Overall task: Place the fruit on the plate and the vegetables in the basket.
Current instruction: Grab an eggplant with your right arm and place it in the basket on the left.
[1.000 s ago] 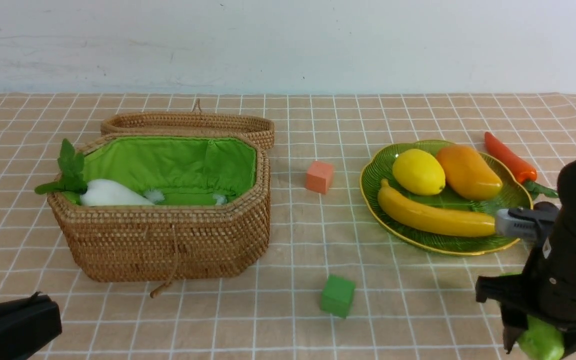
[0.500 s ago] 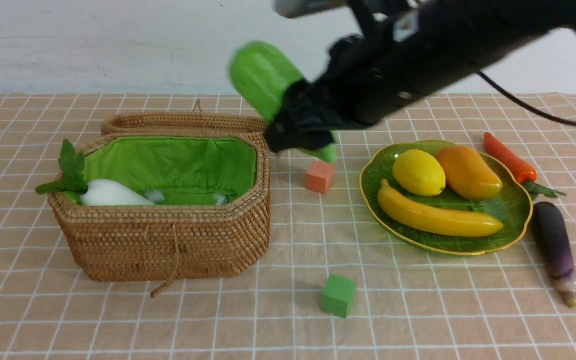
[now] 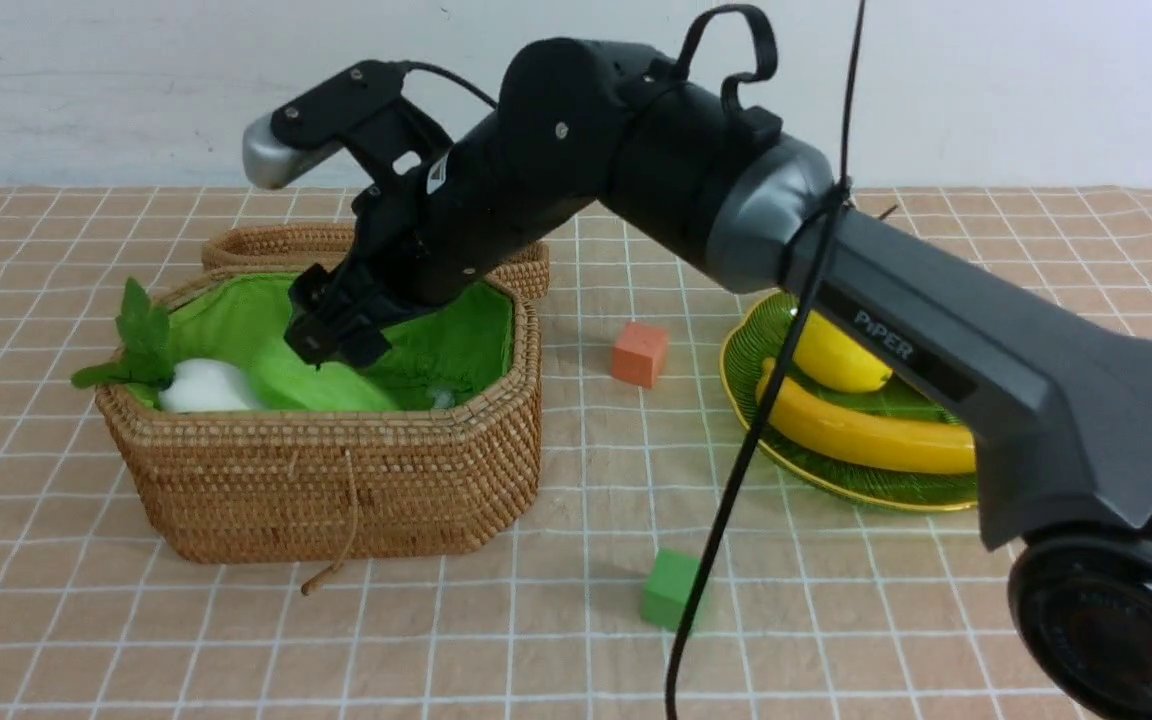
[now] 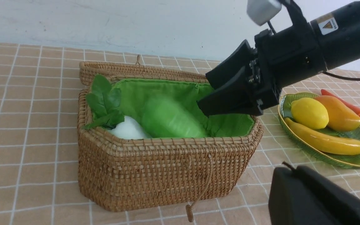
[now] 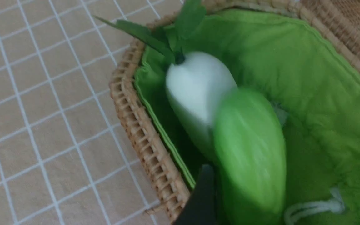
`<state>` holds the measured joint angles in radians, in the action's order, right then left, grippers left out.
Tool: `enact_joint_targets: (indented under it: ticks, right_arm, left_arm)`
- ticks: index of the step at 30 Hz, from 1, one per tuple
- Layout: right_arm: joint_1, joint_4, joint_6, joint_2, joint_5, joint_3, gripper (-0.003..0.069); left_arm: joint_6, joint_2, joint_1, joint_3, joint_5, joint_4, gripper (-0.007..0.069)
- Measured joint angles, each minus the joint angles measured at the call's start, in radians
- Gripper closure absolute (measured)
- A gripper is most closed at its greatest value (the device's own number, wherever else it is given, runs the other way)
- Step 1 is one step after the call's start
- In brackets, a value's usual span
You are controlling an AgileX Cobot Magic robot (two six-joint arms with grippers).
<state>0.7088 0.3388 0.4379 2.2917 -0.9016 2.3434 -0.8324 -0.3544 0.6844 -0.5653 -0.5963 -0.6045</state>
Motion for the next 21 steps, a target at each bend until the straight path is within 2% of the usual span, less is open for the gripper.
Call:
enact_joint_targets:
  ticks: [4, 7, 9, 10, 12, 13, 14, 15, 16, 17, 19, 20, 21]
  right_arm:
    - [0.000, -0.100, -0.123, -0.061, -0.117, 0.026, 0.0019]
    - [0.000, -0.218, -0.237, -0.150, -0.284, 0.044, 0.0119]
    - [-0.001, -0.339, -0.308, -0.222, -0.332, 0.045, 0.0223]
    - [-0.011, -0.415, -0.361, -0.289, -0.347, 0.033, 0.0332]
    - [-0.028, -0.487, -0.413, -0.363, -0.350, 0.011, 0.0456]
    - [-0.033, -0.499, -0.426, -0.380, -0.350, 0.003, 0.0481]
    - [-0.063, -0.536, -0.480, -0.447, -0.350, -0.044, 0.0568]
    - [-0.090, -0.551, -0.506, -0.493, -0.350, -0.089, 0.0599]
    - [-0.125, -0.557, -0.542, -0.542, -0.349, -0.145, 0.0626]
    - [-0.133, -0.557, -0.549, -0.552, -0.349, -0.158, 0.0629]
    - [-0.272, -0.558, -0.631, -0.679, -0.347, -0.380, 0.0634]
    - [-0.327, -0.555, -0.640, -0.713, -0.346, -0.435, 0.0626]
    - [-0.414, -0.547, -0.666, -0.755, -0.346, -0.568, 0.0594]
  left_arm:
    - [0.026, 0.000, 0.000, 0.000, 0.008, 0.001, 0.0638]
    - [0.102, 0.000, 0.000, 0.000, 0.048, 0.044, 0.0638]
    - [0.170, 0.000, 0.000, 0.000, 0.083, 0.101, 0.0638]
    - [0.251, 0.000, 0.000, 0.000, 0.122, 0.184, 0.0638]
    - [0.350, 0.000, 0.000, 0.000, 0.151, 0.300, 0.0638]
    - [0.350, 0.000, 0.000, 0.000, 0.154, 0.300, 0.0638]
    - [0.467, -0.004, 0.000, 0.000, 0.169, 0.443, 0.0638]
    - [0.515, -0.008, 0.000, 0.000, 0.170, 0.499, 0.0638]
    - [0.589, -0.010, 0.000, 0.000, 0.166, 0.575, 0.0638]
    - [0.601, -0.010, 0.000, 0.000, 0.165, 0.587, 0.0638]
    - [0.758, -0.010, 0.000, 0.000, 0.157, 0.720, 0.0638]
    - [0.791, -0.010, 0.000, 0.000, 0.155, 0.743, 0.0638]
    - [0.853, -0.010, 0.000, 0.000, 0.151, 0.789, 0.0638]
